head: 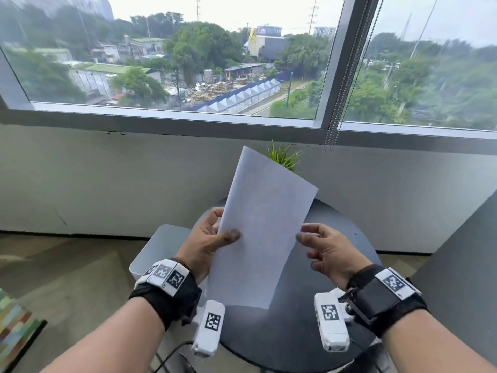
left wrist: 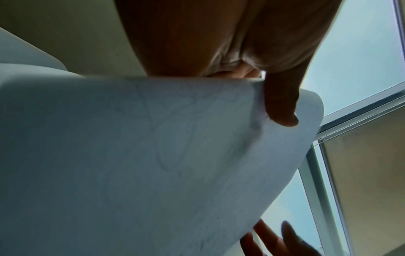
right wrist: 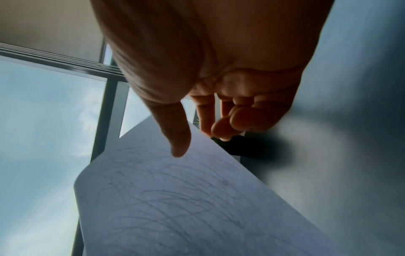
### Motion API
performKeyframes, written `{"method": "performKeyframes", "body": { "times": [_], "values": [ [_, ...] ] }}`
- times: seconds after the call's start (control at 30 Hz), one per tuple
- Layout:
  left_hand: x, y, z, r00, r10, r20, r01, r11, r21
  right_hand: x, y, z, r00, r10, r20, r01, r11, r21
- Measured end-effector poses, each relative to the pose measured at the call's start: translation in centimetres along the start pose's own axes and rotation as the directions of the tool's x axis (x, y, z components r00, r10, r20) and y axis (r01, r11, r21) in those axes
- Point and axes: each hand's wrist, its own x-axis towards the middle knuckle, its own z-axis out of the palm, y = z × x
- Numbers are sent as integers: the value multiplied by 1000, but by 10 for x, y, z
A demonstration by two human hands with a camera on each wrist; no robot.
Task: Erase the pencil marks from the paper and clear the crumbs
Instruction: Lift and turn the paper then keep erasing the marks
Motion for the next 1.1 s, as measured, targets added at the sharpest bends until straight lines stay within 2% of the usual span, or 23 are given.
{"method": "performKeyframes", "body": {
  "times": [0.07, 0.2, 0.33, 0.47, 0.53, 0.63, 0.67, 0.7, 0.73, 0.77, 0.87, 0.9, 1.03, 1.1],
  "values": [
    [1, 4, 3, 999, 29, 22, -29, 999, -13, 0, -7, -2, 999, -50, -11, 50, 999, 10],
    [4, 11, 8, 997, 75, 35, -75, 997, 10, -8, -19, -5, 978, -192, 78, 189, 981, 48],
    [6, 19, 1, 990, 133, -41, -126, 982, 139, -14, -35, -12, 906, -422, -25, 414, 898, -149],
    [13, 21, -6, 947, 261, -187, -208, 942, 264, -22, -43, -20, 831, -555, -32, 515, 790, -334],
    [15, 20, -7, 922, 318, -220, -236, 913, 332, -28, -45, -19, 765, -644, 12, 555, 650, -520],
    [15, 15, -9, 898, 378, -225, -265, 874, 408, -39, -46, -15, 589, -802, 102, 582, 333, -742],
    [15, 12, -10, 891, 386, -238, -260, 866, 427, -40, -44, -14, 549, -827, 124, 585, 273, -764],
    [15, 7, -14, 889, 383, -251, -244, 860, 448, -39, -40, -15, 539, -832, 129, 580, 256, -773],
    [14, 0, -17, 895, 366, -255, -217, 856, 468, -36, -34, -17, 561, -819, 118, 566, 276, -776],
    [13, -8, -19, 910, 329, -254, -171, 853, 493, -31, -26, -19, 605, -790, 99, 543, 317, -778],
    [4, -30, -21, 957, 178, -227, -22, 829, 559, -26, -4, -23, 792, -605, 81, 389, 397, -831],
    [3, -33, -21, 960, 169, -222, -12, 819, 573, -26, 0, -24, 816, -575, 66, 361, 415, -835],
    [11, -23, -24, 946, 234, -224, -76, 832, 549, -22, -1, -27, 786, -618, 14, 415, 511, -752],
    [15, -24, -26, 953, 207, -221, -21, 775, 632, -18, -3, -27, 831, -556, 21, 373, 527, -764]
  ]
}}
